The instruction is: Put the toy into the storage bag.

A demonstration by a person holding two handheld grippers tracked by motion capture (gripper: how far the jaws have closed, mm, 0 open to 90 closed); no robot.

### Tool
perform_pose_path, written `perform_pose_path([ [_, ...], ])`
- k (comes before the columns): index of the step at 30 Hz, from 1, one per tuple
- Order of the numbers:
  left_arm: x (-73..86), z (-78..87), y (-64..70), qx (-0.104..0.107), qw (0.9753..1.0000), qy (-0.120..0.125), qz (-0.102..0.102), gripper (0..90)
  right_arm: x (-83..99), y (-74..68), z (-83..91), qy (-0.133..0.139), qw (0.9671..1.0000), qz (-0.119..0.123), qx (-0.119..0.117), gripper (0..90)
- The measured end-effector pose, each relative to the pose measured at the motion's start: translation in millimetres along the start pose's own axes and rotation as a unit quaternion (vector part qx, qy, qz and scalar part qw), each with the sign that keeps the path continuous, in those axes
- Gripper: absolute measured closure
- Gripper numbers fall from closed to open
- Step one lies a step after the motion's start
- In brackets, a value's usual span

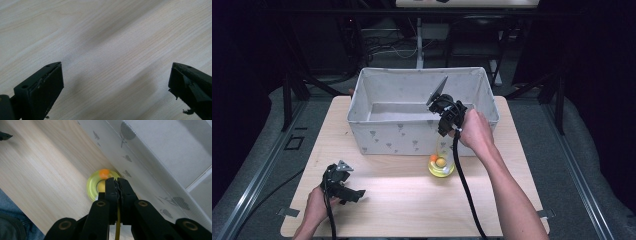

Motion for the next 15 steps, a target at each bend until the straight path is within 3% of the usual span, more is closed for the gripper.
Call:
perform_pose_path([
  [15,0.7,-0.9,0.0,-0.001,1.0,-0.006,-0.003,0.2,1.5,-0.1,5.9,-0.011,0.9999,0.011,0.002,87.8],
])
Point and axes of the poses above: each handheld gripper's, and its own axes: z roughly backward along the jaws, x roughly out of its underside, y roughly to its right, the point moved 8 cm from there along -z, roughly forward along the jaws, and after that the axes turned 2 degrees about x, right-handed, at the moved point
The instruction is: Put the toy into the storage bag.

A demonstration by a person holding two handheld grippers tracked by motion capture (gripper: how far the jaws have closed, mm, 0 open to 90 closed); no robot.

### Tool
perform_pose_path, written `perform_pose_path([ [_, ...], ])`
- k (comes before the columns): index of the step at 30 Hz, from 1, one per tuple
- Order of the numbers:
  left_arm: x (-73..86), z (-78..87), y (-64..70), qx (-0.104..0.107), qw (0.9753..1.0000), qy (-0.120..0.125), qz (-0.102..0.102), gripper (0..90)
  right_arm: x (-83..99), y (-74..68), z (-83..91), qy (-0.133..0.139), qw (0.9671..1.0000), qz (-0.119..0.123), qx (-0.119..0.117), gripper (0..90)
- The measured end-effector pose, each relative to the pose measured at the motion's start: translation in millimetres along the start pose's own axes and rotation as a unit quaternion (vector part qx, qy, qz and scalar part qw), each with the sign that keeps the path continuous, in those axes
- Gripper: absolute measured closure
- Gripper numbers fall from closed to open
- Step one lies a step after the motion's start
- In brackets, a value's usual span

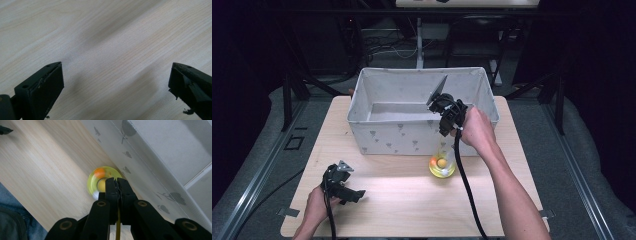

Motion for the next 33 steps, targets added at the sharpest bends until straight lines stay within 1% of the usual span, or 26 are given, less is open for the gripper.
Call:
perform_pose_path([
  [6,0.0,0.2,-0.3,-0.002,1.0,0.0,-0.001,0.2,0.5,-0.6,8.8,0.0,1.0,0.002,0.002,87.8],
  [8,-0.1,0.3,-0.4,-0.002,1.0,0.001,-0.001,0.2,0.0,-1.8,11.8,0.005,1.0,0.004,0.002,87.8],
  [9,-0.1,0.3,-0.4,-0.002,1.0,0.001,-0.001,0.2,-0.2,-2.0,15.6,0.005,0.9999,0.011,0.007,87.8],
  [13,-0.2,0.4,-0.2,-0.002,1.0,0.001,-0.001,0.2,-0.2,-4.3,21.2,0.007,0.9999,0.013,0.008,87.8],
  [15,-0.2,0.4,-0.2,-0.001,1.0,0.001,-0.001,0.2,0.6,-6.7,27.2,0.004,0.9997,0.021,0.009,87.8],
  [18,-0.2,0.4,-0.2,-0.001,1.0,0.002,-0.001,0.3,0.9,-9.3,30.5,0.008,0.9997,0.021,0.008,87.9],
  [19,-0.2,0.4,0.0,0.0,1.0,0.001,-0.002,0.2,1.7,-10.0,35.0,0.006,0.9996,0.026,0.012,87.8],
  [20,-0.2,0.4,0.0,0.0,1.0,0.001,-0.002,0.2,1.7,-10.0,35.0,0.006,0.9996,0.026,0.012,87.8],
  [21,-0.2,0.3,0.0,0.0,1.0,0.001,-0.002,0.3,2.0,-10.4,38.8,0.01,0.9994,0.028,0.016,87.8],
  [23,-0.1,0.0,0.2,0.0,1.0,0.001,-0.003,0.3,2.7,-10.2,42.6,0.008,0.9993,0.031,0.019,87.9],
  [24,0.0,-0.2,0.2,0.0,1.0,0.0,-0.003,0.3,2.3,-11.3,43.3,0.014,0.9994,0.028,0.017,87.8],
  [26,0.0,-0.3,0.3,0.001,1.0,0.0,-0.003,0.3,2.9,-11.1,47.6,0.008,0.9993,0.033,0.018,87.9],
  [29,0.0,-0.3,0.3,0.001,1.0,0.0,-0.003,0.2,3.0,-10.8,51.1,0.008,0.9992,0.034,0.02,87.9],
  [33,0.0,-0.5,0.2,-0.001,1.0,0.0,-0.004,0.3,4.0,-9.7,60.4,0.007,0.9991,0.035,0.024,87.9],
])
Point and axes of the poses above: each handheld gripper's, and its own axes: z roughly backward along the jaws, x roughly out of its underside, y roughly to its right, the point moved 8 cm from there along -z, roughly forward along the jaws, and after that the axes turned 2 degrees about x, right-handed, at the moved point
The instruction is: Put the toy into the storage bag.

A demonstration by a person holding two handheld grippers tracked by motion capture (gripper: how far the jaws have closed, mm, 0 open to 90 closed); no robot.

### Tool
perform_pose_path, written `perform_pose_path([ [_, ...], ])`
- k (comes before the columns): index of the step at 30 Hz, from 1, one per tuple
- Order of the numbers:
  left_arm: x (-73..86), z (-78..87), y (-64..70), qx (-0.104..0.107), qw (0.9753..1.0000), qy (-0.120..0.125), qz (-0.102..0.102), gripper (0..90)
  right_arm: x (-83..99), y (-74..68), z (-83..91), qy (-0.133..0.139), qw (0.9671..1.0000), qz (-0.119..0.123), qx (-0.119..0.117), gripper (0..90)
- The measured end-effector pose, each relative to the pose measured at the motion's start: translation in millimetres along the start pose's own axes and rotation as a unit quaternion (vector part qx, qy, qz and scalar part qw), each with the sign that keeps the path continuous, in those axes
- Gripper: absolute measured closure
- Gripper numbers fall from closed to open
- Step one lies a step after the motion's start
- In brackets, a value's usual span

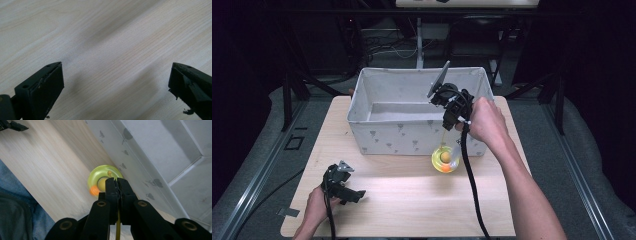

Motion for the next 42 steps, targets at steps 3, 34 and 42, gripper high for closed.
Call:
perform_pose_path([
  [3,0.0,0.0,0.1,0.001,1.0,0.0,0.0,0.3,0.4,1.6,5.4,0.003,1.0,0.0,0.004,87.9],
  [34,0.6,0.1,0.1,0.004,1.0,-0.005,-0.004,0.3,-5.6,6.5,47.9,0.016,0.9996,0.004,0.022,87.9],
  [42,0.7,-0.1,0.4,0.005,1.0,-0.006,-0.004,0.3,-9.7,9.2,63.4,0.023,0.9994,0.004,0.027,87.9],
])
Point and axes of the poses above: each handheld gripper's, and its own axes: z roughly backward along the jaws, x roughly out of its underside, y roughly to its right, the point moved 8 cm from there along -z, roughly forward along the jaws, and after that the axes turned 2 degrees about x, right-handed, at the moved point
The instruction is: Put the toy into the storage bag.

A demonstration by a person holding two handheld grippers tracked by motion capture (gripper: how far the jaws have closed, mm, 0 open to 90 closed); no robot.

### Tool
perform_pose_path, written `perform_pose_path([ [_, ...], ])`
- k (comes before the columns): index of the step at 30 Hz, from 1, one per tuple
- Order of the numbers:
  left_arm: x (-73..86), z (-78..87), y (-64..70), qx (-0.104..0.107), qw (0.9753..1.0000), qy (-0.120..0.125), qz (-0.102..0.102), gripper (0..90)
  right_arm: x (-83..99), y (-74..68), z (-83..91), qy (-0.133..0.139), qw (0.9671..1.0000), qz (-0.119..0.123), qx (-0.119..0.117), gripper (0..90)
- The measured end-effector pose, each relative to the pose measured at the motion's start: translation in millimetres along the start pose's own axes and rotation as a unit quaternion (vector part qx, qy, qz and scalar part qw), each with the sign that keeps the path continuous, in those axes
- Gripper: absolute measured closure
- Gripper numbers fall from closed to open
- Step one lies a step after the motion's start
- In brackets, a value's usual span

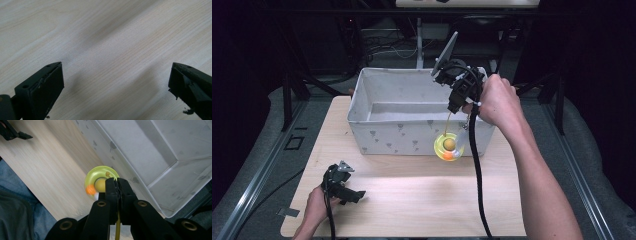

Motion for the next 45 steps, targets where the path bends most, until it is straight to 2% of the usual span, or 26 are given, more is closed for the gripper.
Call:
perform_pose_path([
  [4,0.1,0.0,-0.3,0.0,1.0,0.0,0.0,0.3,-2.2,1.0,6.2,-0.002,0.9999,0.006,0.01,87.9],
  [14,0.7,-0.9,-0.2,-0.002,1.0,-0.003,-0.002,0.3,-9.5,3.0,19.5,0.007,0.9998,0.008,0.015,87.9],
  [18,0.7,-1.2,-0.1,-0.001,1.0,-0.003,-0.002,0.3,-13.8,5.2,28.1,0.011,0.9995,0.013,0.026,87.9],
  [25,0.2,-0.8,-0.1,-0.002,1.0,-0.001,-0.002,0.3,-18.6,8.8,36.5,0.018,0.9992,0.009,0.034,88.0],
  [35,0.8,-0.7,-0.5,-0.001,1.0,-0.004,-0.004,0.3,-28.3,19.0,50.0,0.02,0.9987,0.006,0.047,88.0],
  [41,0.7,-0.8,-0.3,0.0,1.0,-0.002,-0.001,0.3,-34.2,27.5,55.9,0.025,0.9983,-0.004,0.054,88.1],
  [45,0.9,-0.7,-0.5,0.0,1.0,-0.004,-0.003,0.3,-40.4,33.1,61.1,0.034,0.9973,-0.007,0.065,88.2],
])
Point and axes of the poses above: each handheld gripper's, and its own axes: z roughly backward along the jaws, x roughly out of its underside, y roughly to its right, the point moved 8 cm from there along -z, roughly forward along the jaws, and after that the axes turned 2 degrees about x, right-handed, at the moved point
